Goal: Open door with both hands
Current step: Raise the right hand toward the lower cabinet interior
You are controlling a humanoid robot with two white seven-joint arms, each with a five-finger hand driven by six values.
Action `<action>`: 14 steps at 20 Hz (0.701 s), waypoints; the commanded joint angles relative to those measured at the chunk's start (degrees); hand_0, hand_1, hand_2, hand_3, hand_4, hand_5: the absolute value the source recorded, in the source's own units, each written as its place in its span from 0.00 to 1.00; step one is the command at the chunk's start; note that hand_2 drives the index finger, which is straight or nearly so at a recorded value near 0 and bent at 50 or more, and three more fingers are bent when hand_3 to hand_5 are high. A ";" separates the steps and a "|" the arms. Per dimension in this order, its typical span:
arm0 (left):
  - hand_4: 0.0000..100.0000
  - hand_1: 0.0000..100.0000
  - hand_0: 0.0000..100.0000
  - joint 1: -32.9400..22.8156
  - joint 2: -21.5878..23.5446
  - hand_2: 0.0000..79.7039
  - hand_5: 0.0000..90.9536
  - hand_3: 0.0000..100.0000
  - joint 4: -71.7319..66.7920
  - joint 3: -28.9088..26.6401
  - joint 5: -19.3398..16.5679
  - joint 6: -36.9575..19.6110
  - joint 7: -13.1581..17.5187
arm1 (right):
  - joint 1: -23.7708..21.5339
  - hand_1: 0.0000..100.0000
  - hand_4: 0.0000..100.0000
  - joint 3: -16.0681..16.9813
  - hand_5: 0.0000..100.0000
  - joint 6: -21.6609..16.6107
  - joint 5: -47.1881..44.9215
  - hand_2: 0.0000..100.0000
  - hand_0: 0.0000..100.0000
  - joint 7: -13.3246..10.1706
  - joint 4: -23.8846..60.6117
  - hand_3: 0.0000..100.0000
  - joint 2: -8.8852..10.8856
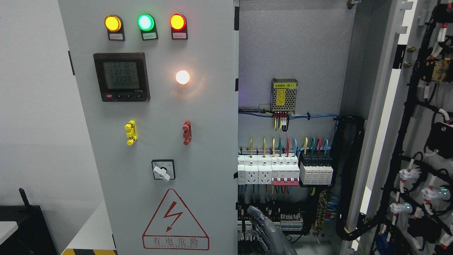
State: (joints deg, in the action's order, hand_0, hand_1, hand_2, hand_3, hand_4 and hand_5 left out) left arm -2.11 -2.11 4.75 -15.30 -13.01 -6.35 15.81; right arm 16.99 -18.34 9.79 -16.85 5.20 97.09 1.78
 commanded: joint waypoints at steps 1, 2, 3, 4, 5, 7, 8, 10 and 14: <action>0.03 0.00 0.00 0.00 0.01 0.00 0.00 0.00 -0.01 0.00 0.00 0.02 0.01 | 3.05 0.00 0.00 0.14 0.00 -0.12 -1.26 0.00 0.11 -0.19 -6.11 0.00 -0.19; 0.03 0.00 0.00 0.00 -0.08 0.00 0.00 0.00 -0.01 0.00 0.00 0.02 0.01 | 3.40 0.00 0.00 0.14 0.00 -0.12 -1.26 0.00 0.11 -0.19 -6.73 0.00 -0.19; 0.03 0.00 0.00 0.00 0.00 0.00 0.00 0.00 -0.01 0.00 0.00 0.02 0.01 | 3.57 0.00 0.00 0.14 0.00 -0.04 -1.26 0.00 0.11 -0.19 -7.26 0.00 -0.11; 0.03 0.00 0.00 0.00 0.01 0.00 0.00 0.00 -0.01 0.00 0.00 0.11 0.01 | 3.75 0.00 0.00 0.06 0.00 -0.04 -1.26 0.00 0.11 -0.19 -7.87 0.00 -0.11; 0.03 0.00 0.00 0.00 -0.08 0.00 0.00 0.00 -0.01 0.00 0.00 0.02 0.01 | 4.27 0.00 0.00 0.06 0.00 -0.04 -1.09 0.00 0.11 -0.19 -8.66 0.00 -0.11; 0.03 0.00 0.00 0.00 0.01 0.00 0.00 0.00 -0.01 0.00 0.00 0.02 0.01 | 5.33 0.00 0.00 0.14 0.00 -0.12 -1.00 0.00 0.11 -0.19 -10.24 0.00 -0.11; 0.03 0.00 0.00 0.00 0.01 0.00 0.00 0.00 -0.01 0.00 0.00 0.02 0.01 | 5.59 0.00 0.00 0.06 0.00 -0.12 -1.08 0.00 0.11 -0.19 -10.69 0.00 0.07; 0.03 0.00 0.00 0.00 -0.08 0.00 0.00 0.00 -0.01 0.00 0.00 0.02 0.01 | 5.95 0.00 0.00 0.06 0.00 -0.12 -1.08 0.00 0.11 -0.19 -11.04 0.00 0.33; 0.03 0.00 0.00 0.00 0.01 0.00 0.00 0.00 -0.01 0.00 0.00 0.02 0.01 | 6.65 0.00 0.00 -0.12 0.00 -0.04 -1.26 0.00 0.11 -0.19 -11.57 0.00 0.42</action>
State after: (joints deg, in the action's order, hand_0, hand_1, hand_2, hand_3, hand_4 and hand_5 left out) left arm -2.11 -2.13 4.75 -15.29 -13.01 -6.35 15.81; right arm 22.30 -18.32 9.80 -17.92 5.00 89.82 1.34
